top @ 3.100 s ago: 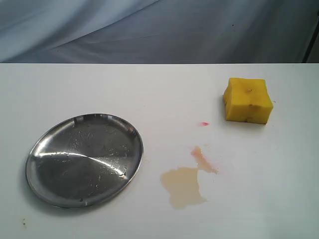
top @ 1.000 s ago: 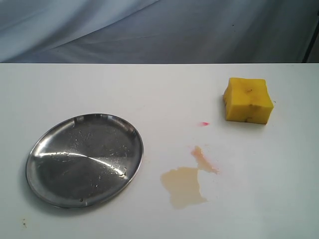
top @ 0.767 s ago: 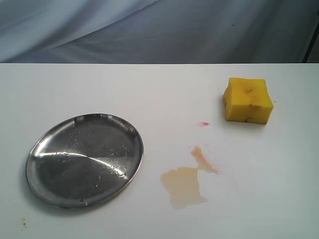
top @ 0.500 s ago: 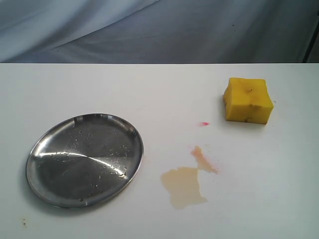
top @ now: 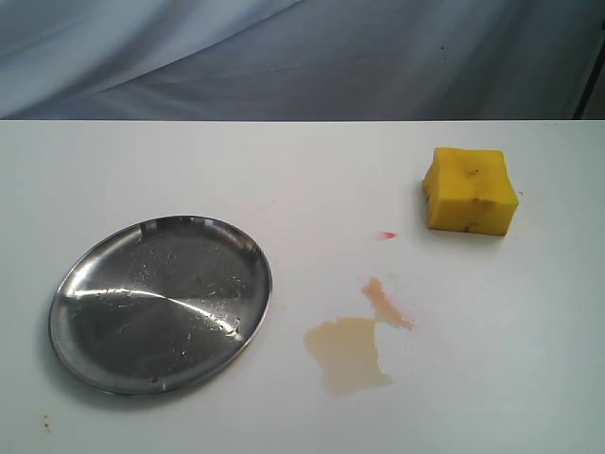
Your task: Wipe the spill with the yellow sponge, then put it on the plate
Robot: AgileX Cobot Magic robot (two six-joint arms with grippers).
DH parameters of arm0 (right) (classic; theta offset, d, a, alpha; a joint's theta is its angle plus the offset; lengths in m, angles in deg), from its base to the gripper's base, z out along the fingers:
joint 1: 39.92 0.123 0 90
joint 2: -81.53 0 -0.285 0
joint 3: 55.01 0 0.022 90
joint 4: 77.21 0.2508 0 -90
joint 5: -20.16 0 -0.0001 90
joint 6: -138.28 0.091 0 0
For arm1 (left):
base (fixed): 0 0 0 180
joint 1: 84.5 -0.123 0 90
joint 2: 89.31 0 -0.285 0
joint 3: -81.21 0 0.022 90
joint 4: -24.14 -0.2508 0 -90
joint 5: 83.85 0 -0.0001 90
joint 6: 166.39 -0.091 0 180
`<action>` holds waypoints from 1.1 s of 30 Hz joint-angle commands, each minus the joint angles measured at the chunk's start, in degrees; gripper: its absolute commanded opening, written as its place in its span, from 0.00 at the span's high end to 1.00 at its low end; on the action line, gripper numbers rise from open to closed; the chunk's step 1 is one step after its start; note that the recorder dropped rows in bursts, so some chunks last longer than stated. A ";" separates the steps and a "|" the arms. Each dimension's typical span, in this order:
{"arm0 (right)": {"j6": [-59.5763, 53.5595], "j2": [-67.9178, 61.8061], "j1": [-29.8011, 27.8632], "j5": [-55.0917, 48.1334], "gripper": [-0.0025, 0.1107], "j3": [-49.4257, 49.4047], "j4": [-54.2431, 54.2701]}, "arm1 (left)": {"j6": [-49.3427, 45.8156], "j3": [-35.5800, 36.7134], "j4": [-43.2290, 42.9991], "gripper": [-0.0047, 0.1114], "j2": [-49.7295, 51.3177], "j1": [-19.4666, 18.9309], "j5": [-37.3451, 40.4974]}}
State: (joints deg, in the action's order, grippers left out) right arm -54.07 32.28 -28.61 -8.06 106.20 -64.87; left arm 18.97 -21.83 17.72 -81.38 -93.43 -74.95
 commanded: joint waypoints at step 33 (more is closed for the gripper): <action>22.48 -69.95 -7.47 11.01 0.45 13.14 -8.08 | 0.16 0.26 -0.14 0.96 -0.14 -0.20 -0.07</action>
State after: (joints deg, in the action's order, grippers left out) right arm -31.67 -34.50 -35.88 3.09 115.69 -73.21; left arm 18.97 -21.83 17.72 -81.38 -93.43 -74.95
